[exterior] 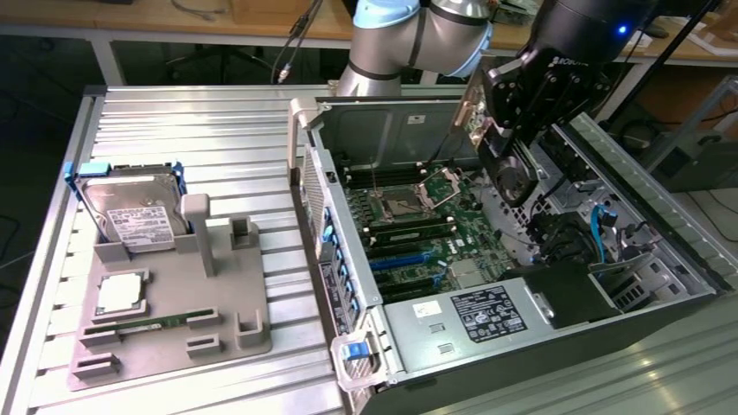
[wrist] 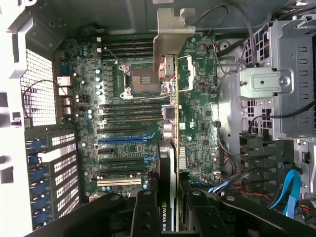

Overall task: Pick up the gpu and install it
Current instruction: 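Insert the gpu into the slot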

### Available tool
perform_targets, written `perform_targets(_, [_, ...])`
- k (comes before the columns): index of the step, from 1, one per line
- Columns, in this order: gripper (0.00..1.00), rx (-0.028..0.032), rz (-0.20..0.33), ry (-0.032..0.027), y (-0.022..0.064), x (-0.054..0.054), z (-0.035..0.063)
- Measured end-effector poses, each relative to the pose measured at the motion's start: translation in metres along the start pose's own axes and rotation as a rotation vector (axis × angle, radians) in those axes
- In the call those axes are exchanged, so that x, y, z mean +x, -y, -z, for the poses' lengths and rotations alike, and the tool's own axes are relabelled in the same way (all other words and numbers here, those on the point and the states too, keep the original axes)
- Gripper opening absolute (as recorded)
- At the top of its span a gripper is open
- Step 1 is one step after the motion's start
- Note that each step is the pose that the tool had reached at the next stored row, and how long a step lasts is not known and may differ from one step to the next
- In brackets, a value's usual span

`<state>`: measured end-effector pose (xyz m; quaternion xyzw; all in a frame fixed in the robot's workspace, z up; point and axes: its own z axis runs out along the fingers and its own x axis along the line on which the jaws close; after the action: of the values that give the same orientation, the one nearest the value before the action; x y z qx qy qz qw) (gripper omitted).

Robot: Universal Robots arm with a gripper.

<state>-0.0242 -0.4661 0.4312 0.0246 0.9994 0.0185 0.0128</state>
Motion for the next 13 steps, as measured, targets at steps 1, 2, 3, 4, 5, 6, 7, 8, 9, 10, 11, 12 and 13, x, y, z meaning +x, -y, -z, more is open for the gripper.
perform_targets(1, [0.27, -0.0001, 0.003, -0.0001, 0.0, 0.0, 0.0])
perform_targets(2, [0.27, -0.0002, 0.008, -0.0003, 0.0, 0.0, 0.0])
perform_targets(3, [0.27, -0.0004, 0.013, -0.0005, 0.0, 0.0, 0.0])
perform_targets(4, [0.27, -0.0006, 0.019, -0.0007, 0.0, 0.0, 0.0])
perform_targets(5, [0.27, -0.0007, 0.026, -0.001, 0.0, 0.0, 0.0])
perform_targets(6, [0.27, -0.0008, 0.033, -0.0013, 0.0, 0.0, 0.0])
perform_targets(7, [0.27, -0.001, 0.038, -0.0015, 0.0, 0.0, 0.0])
perform_targets(8, [0.27, -0.0012, 0.044, -0.0016, 0.0, 0.0, 0.0])
perform_targets(9, [0.27, -0.0013, 0.049, -0.0018, 0.0, 0.0, 0.0])
perform_targets(10, [0.27, -0.0014, 0.054, -0.0021, 0.0, 0.0, 0.0])
perform_targets(11, [0.27, -0.0015, 0.059, -0.0022, 0.0, 0.0, 0.0])
perform_targets(12, [0.27, -0.0017, 0.064, -0.0024, 0.0, 0.0, 0.0])
perform_targets(13, [0.27, -0.0018, 0.07, -0.0026, 0.0, 0.0, 0.0])
